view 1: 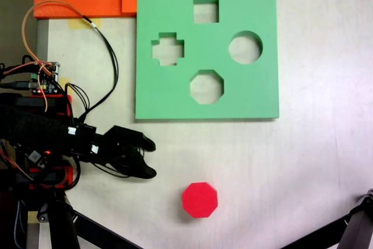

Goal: Put the octagonal pillar block into the corresponding hole

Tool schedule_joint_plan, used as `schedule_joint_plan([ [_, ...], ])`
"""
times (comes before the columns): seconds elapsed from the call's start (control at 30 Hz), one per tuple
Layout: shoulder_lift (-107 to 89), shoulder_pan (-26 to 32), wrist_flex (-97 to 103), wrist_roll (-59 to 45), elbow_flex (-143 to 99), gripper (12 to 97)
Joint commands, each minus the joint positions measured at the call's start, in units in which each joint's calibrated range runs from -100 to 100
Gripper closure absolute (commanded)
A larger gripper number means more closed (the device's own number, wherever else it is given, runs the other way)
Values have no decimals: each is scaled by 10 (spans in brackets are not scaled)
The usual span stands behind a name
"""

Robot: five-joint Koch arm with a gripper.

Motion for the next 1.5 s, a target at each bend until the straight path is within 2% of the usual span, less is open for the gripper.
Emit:
schedule_joint_plan([
  [0.0, -4, -3, -238, 32, 89, 702],
  [0.2, -4, -2, -495, 68, 307, 705],
  [0.37, -4, 3, -619, 98, 458, 705],
  [0.47, 115, 3, -768, 101, 641, 699],
  [0.5, 183, 2, -833, 101, 716, 677],
  [0.57, 331, 3, -945, 101, 859, 548],
  [0.6, 381, 3, -973, 101, 907, 518],
  [0.73, 464, 3, -982, 101, 989, 474],
  [1.0, 581, -3, -1005, 104, 1069, 195],
  [1.47, 835, -29, -1003, 93, 1191, 192],
])
